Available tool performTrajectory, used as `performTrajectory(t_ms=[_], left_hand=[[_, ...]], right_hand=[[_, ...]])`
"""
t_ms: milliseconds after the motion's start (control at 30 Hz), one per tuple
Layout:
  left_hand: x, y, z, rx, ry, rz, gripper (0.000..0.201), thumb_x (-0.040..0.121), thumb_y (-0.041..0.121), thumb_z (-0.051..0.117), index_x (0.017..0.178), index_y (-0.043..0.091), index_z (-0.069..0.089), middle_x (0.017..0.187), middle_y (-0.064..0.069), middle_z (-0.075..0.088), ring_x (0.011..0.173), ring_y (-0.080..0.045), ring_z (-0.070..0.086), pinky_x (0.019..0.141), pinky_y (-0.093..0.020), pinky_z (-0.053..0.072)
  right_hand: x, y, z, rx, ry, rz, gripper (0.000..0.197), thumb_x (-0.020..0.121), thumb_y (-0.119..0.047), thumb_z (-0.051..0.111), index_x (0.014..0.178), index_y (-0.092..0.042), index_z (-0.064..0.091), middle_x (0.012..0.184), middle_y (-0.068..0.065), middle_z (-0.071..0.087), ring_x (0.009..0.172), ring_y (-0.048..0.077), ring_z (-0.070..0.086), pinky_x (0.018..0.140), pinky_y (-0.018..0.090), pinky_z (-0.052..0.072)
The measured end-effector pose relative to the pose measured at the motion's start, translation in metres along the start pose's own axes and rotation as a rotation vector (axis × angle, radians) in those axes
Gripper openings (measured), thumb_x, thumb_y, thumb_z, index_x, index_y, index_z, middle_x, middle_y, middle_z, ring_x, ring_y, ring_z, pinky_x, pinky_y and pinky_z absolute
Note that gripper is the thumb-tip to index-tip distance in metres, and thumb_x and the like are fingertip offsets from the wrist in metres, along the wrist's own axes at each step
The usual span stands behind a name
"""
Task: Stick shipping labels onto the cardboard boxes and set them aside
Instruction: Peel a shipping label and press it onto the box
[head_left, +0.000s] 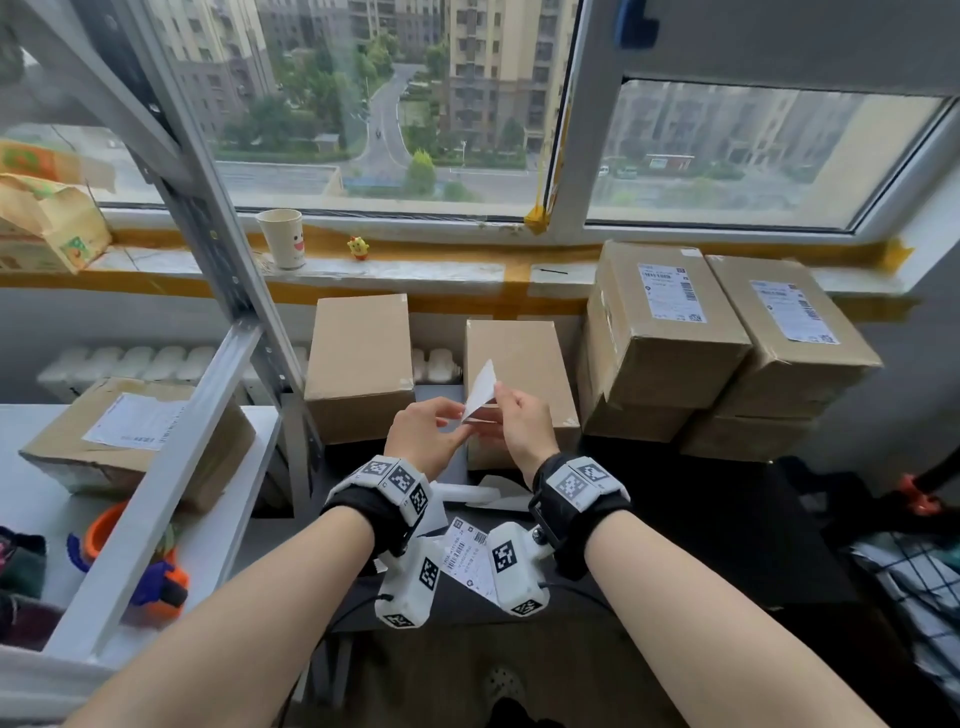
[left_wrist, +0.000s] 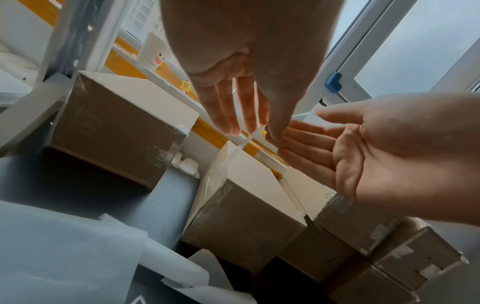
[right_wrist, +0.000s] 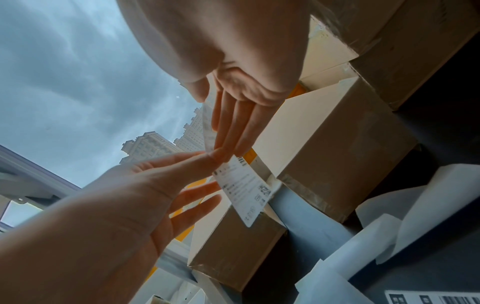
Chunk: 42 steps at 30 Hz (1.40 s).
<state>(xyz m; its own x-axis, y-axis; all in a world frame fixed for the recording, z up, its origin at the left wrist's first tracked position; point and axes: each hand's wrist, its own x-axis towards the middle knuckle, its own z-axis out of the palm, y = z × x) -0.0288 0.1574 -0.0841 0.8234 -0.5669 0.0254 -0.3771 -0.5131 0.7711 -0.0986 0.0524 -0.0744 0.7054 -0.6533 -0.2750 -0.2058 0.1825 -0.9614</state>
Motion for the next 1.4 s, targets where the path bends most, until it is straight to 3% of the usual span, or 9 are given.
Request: performTrajectory(t_ms=[233, 433, 567, 733, 900, 1067, 1133, 1233, 1400], left_hand=[[0.02, 0.006, 0.004, -0.052, 0.079, -0.021, 0.013, 0.087, 0.018, 0.063, 0.091, 0.011, 0.073, 0.092, -0.002, 0.073, 0.078, -0.016, 0.066, 0.079, -0.025, 0.052], [0.045, 0.005, 0.005, -0.314, -0.017, -0.151, 0.005, 0.084, 0.016, 0.067, 0.085, 0.011, 0.067, 0.09, -0.007, 0.068, 0.087, -0.022, 0.065, 0.08, -0.033, 0.055], [0.058, 0.01, 0.007, -0.478, -0.067, -0.206, 0.006, 0.084, 0.009, 0.066, 0.079, 0.012, 0.065, 0.09, -0.007, 0.067, 0.087, -0.02, 0.063, 0.072, -0.024, 0.054], [0.076, 0.013, 0.017, -0.559, -0.111, -0.291, 0.001, 0.085, 0.007, 0.065, 0.084, 0.007, 0.065, 0.104, -0.016, 0.067, 0.1, -0.03, 0.065, 0.087, -0.045, 0.055], [0.091, 0.015, 0.033, -0.527, -0.149, -0.309, 0.007, 0.083, 0.003, 0.066, 0.089, 0.006, 0.065, 0.105, -0.018, 0.067, 0.099, -0.032, 0.065, 0.086, -0.048, 0.055], [0.107, 0.016, 0.049, -0.513, -0.131, -0.395, 0.019, 0.082, -0.005, 0.064, 0.076, 0.013, 0.061, 0.079, -0.004, 0.06, 0.086, -0.024, 0.061, 0.07, -0.027, 0.057], [0.112, 0.017, 0.055, -0.492, -0.117, -0.41, 0.014, 0.081, -0.006, 0.064, 0.085, 0.008, 0.064, 0.074, -0.003, 0.06, 0.082, -0.023, 0.061, 0.064, -0.021, 0.055], [0.122, 0.015, 0.064, -0.442, -0.078, -0.444, 0.035, 0.077, -0.004, 0.07, 0.11, 0.001, 0.06, 0.075, -0.003, 0.062, 0.081, -0.024, 0.063, 0.076, -0.033, 0.057], [0.137, 0.014, 0.079, -0.295, 0.009, -0.46, 0.041, 0.072, 0.004, 0.076, 0.108, 0.011, 0.057, 0.074, 0.001, 0.065, 0.083, -0.02, 0.067, 0.085, -0.04, 0.056]], right_hand=[[0.009, -0.007, -0.014, 0.058, -0.114, 0.015, 0.043, 0.097, -0.035, 0.044, 0.108, 0.002, 0.061, 0.097, 0.013, 0.069, 0.082, 0.021, 0.067, 0.067, 0.024, 0.055], [0.043, 0.003, -0.038, -0.271, 0.143, -0.155, 0.012, 0.089, -0.024, 0.062, 0.096, -0.014, 0.063, 0.096, 0.002, 0.065, 0.094, 0.018, 0.061, 0.086, 0.033, 0.052], [0.061, 0.006, -0.051, -0.316, 0.074, -0.11, 0.021, 0.086, -0.024, 0.066, 0.101, -0.009, 0.064, 0.096, 0.004, 0.065, 0.091, 0.017, 0.059, 0.084, 0.029, 0.049], [0.078, 0.011, -0.056, -0.214, -0.002, -0.057, 0.017, 0.085, -0.014, 0.067, 0.1, -0.007, 0.063, 0.096, 0.008, 0.066, 0.089, 0.019, 0.062, 0.072, 0.02, 0.048], [0.093, 0.014, -0.063, -0.217, 0.022, -0.049, 0.016, 0.082, -0.008, 0.069, 0.097, -0.005, 0.062, 0.1, 0.014, 0.068, 0.092, 0.022, 0.064, 0.085, 0.033, 0.054], [0.113, 0.012, -0.073, -0.267, 0.072, -0.028, 0.012, 0.082, -0.011, 0.071, 0.091, -0.01, 0.063, 0.097, 0.008, 0.067, 0.091, 0.02, 0.065, 0.08, 0.03, 0.056], [0.12, 0.012, -0.075, -0.304, 0.088, -0.035, 0.01, 0.082, -0.012, 0.071, 0.088, -0.01, 0.064, 0.093, 0.006, 0.066, 0.087, 0.018, 0.065, 0.078, 0.029, 0.056], [0.131, 0.012, -0.076, -0.362, 0.127, -0.031, 0.008, 0.082, -0.016, 0.071, 0.082, -0.012, 0.063, 0.087, 0.003, 0.066, 0.083, 0.017, 0.065, 0.078, 0.031, 0.056], [0.144, 0.014, -0.079, -0.508, 0.176, -0.044, 0.011, 0.081, -0.021, 0.071, 0.082, -0.015, 0.063, 0.084, 0.0, 0.066, 0.077, 0.013, 0.062, 0.065, 0.02, 0.049]])
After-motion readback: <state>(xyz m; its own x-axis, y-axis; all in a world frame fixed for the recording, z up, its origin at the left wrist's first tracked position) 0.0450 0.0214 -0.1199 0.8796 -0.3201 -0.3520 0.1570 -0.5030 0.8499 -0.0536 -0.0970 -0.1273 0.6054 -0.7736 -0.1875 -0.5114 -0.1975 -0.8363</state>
